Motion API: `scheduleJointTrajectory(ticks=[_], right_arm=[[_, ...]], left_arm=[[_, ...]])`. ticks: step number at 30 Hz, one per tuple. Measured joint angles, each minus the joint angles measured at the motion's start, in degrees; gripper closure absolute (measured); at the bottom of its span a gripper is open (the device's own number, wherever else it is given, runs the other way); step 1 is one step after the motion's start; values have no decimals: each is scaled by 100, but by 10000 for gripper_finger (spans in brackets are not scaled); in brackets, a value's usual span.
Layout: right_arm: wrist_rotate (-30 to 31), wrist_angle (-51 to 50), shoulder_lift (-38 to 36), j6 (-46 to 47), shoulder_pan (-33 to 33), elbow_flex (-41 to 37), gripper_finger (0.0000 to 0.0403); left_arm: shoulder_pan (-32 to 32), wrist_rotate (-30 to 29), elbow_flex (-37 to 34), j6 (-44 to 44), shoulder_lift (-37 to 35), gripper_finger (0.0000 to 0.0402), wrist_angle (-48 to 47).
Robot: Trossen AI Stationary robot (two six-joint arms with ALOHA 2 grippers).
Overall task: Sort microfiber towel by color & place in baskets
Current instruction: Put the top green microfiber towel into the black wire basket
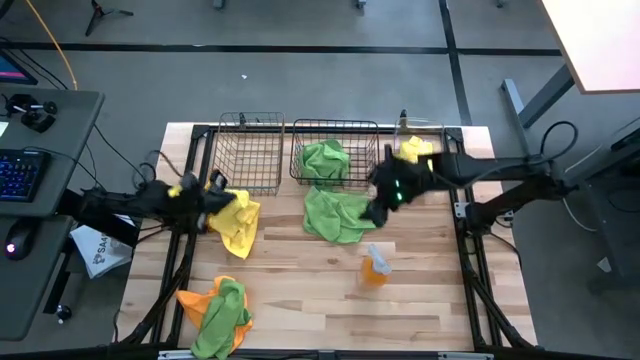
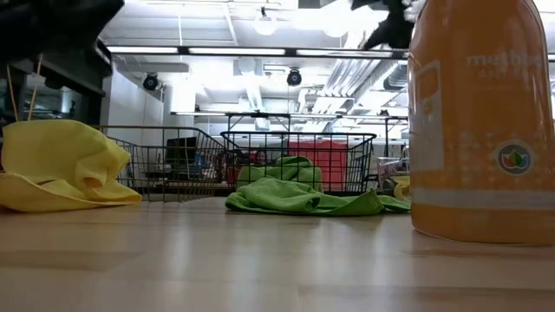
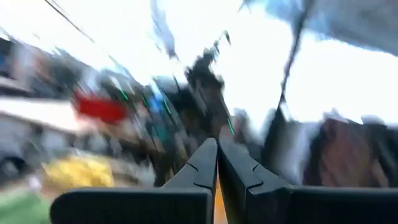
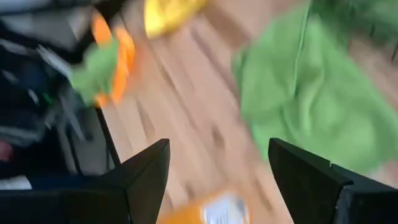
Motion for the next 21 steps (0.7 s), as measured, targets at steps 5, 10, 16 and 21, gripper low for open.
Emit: scheduleJointTrajectory(ticks=[5,10,16,21], right_arm=[[813,-977,-79,623,714,-2,135],[1614,-1780,-420,1214,1025,-7,135],[2509,-2536,-1251,1950,1230,-7,135],[3112,-2652,-1866,2266,1498,-86,135]], left_arm=[[7,-1404,161,-410,397,398,566],[4,-981,891,-688,1880,399,-57],[4,-708,2406,256,3874,401,-879],[4,-519,3623,632,5051,401,-1941]])
